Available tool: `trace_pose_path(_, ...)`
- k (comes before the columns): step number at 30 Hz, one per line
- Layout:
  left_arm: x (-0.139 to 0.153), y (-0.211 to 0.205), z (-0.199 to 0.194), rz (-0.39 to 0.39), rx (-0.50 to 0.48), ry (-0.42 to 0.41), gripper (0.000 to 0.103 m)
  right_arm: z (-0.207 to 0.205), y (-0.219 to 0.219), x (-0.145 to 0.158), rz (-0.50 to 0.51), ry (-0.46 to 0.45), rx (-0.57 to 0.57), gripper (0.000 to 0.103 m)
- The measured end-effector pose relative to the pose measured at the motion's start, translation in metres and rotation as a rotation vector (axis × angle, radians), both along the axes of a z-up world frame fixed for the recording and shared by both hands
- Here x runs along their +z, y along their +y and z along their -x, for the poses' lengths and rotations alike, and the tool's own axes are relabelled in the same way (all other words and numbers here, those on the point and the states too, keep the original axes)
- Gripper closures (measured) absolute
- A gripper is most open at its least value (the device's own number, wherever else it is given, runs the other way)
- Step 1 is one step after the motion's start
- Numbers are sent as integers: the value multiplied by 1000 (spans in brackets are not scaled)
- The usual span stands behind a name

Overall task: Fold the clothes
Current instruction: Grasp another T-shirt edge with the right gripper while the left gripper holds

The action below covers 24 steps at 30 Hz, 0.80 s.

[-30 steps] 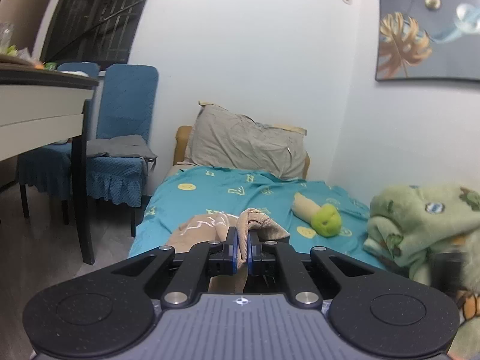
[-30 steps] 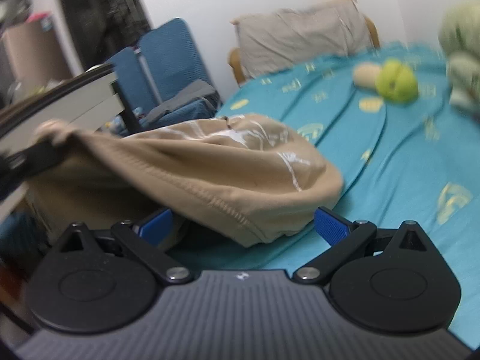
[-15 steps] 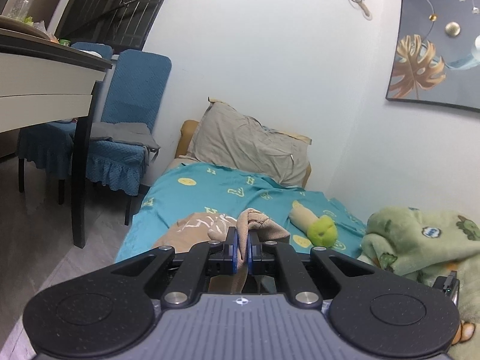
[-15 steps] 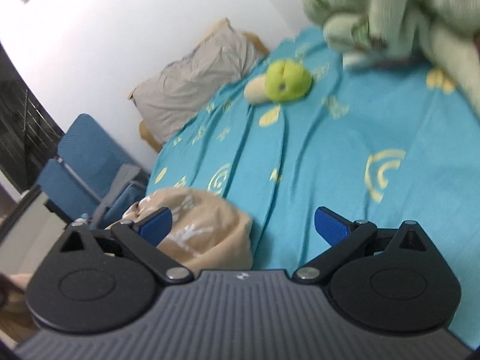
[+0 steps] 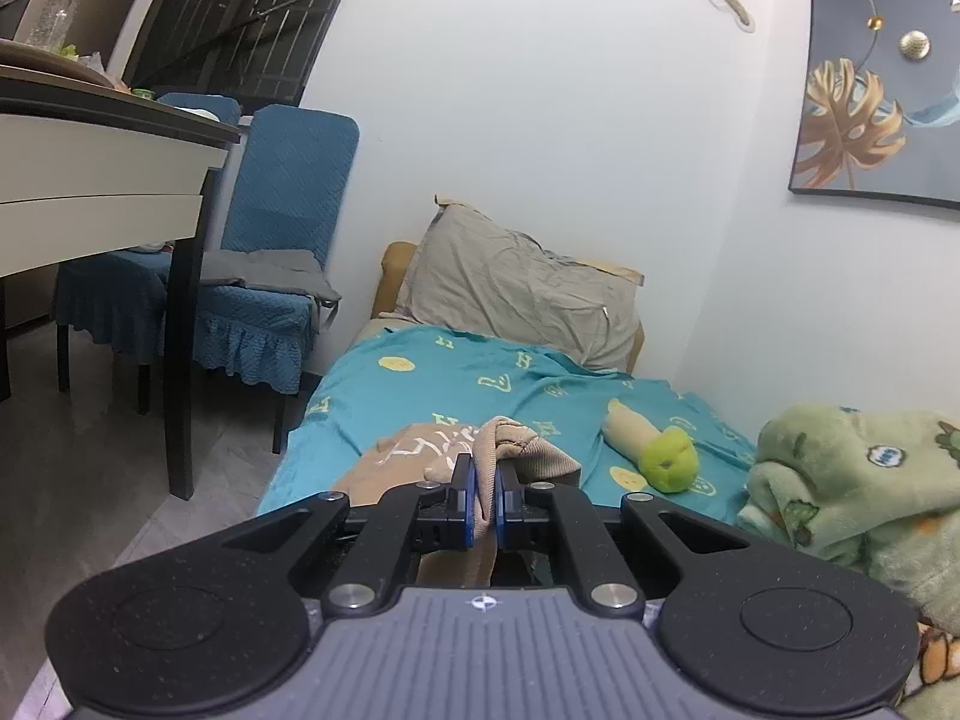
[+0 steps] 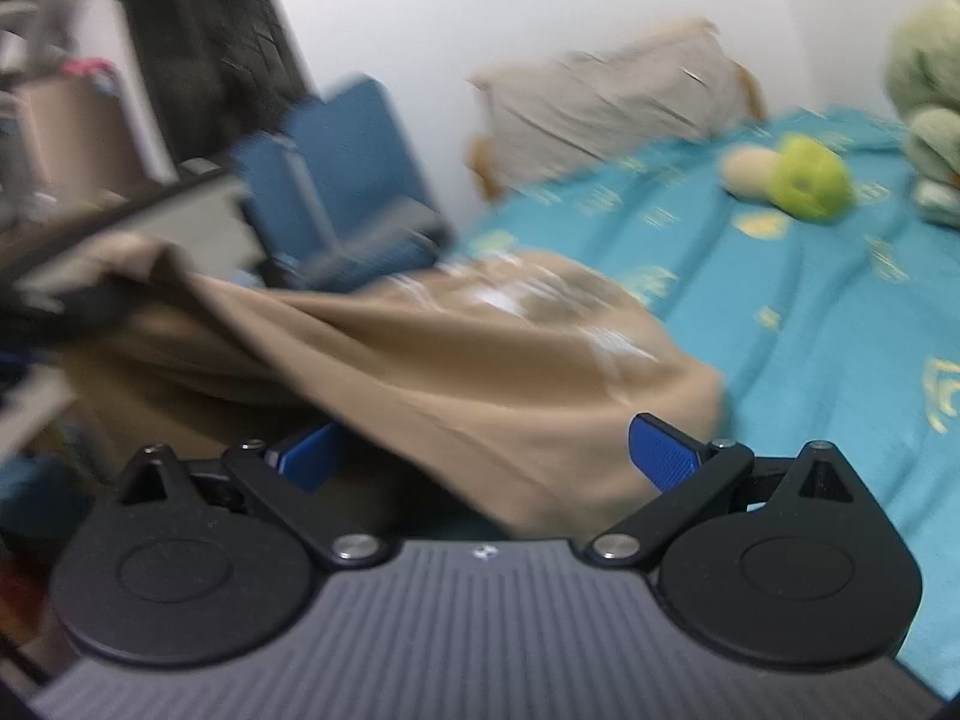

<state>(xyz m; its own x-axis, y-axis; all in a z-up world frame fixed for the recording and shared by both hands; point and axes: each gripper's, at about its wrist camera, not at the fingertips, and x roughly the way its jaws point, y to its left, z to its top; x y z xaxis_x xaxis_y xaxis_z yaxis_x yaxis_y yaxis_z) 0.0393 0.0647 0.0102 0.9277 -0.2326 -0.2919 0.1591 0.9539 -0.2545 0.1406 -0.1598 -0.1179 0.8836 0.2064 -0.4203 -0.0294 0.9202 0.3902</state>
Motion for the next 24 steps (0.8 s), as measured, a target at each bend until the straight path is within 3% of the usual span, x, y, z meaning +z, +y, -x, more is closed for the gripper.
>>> trace_pose_path(5,0,1,0,19,-1,12,97,-11,-46,-25,-169,156,-284,0)
trace_pose_path(8,-4,4,-2,48,-3,44,96,-17,-74,-38,-350,171,-348,4)
trace_pose_path(9,-6,5,-4,41,0,52,97,-22,-77,-41,-370,177,-336,21)
trace_pose_path(10,-8,4,-5,26,4,60,97,-25,-78,-43,-375,181,-322,49)
trace_pose_path(13,-16,2,-11,-19,11,102,96,-29,-66,-36,-273,174,-268,87)
trace_pose_path(17,-30,0,-24,-95,32,193,95,-22,-53,-21,-190,102,-212,89)
trace_pose_path(20,-44,5,-33,-153,105,292,91,-14,-48,-10,-181,43,-163,89)
trace_pose_path(24,-56,19,-41,-160,144,403,84,-9,-44,2,-180,-6,-94,89)
